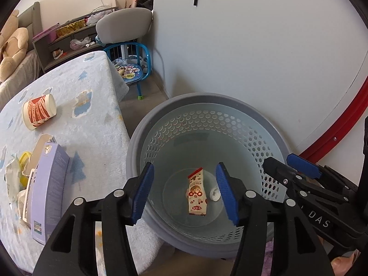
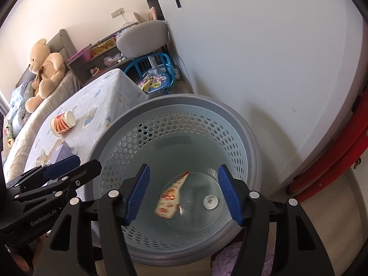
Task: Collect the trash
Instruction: 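Carry both items over the grey basket and open both tools to drop them, then withdraw both open tools from the basket back over the table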
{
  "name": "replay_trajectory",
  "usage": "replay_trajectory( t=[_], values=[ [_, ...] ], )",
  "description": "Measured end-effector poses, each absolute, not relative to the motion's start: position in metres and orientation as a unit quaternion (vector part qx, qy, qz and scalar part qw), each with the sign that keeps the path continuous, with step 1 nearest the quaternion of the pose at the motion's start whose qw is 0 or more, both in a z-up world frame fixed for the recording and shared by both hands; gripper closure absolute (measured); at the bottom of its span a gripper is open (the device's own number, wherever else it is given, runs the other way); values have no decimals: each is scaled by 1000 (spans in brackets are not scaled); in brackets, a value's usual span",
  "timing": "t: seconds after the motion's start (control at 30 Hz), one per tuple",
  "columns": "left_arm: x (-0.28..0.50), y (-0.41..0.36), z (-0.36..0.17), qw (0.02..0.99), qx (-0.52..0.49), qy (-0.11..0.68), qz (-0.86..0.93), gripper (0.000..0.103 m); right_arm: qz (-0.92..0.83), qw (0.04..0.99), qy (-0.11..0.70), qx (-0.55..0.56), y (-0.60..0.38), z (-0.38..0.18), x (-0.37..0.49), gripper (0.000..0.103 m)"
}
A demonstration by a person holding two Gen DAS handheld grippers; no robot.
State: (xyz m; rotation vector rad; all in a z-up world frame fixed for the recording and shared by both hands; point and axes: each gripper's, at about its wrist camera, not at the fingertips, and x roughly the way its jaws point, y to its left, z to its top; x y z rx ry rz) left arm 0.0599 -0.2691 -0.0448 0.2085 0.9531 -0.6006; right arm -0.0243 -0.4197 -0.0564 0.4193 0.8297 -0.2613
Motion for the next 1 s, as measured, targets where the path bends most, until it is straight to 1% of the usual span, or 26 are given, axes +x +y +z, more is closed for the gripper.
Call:
replay_trajectory(
  t=[0.47, 1.0],
  values=[
    [56, -262, -39, 847, 89, 449, -272, 45, -125, 886, 399, 197, -418, -58, -24, 42],
    [53, -237, -30, 858, 68, 443, -251, 40, -130, 888, 399, 189, -412, -58, -25, 34]
  ],
)
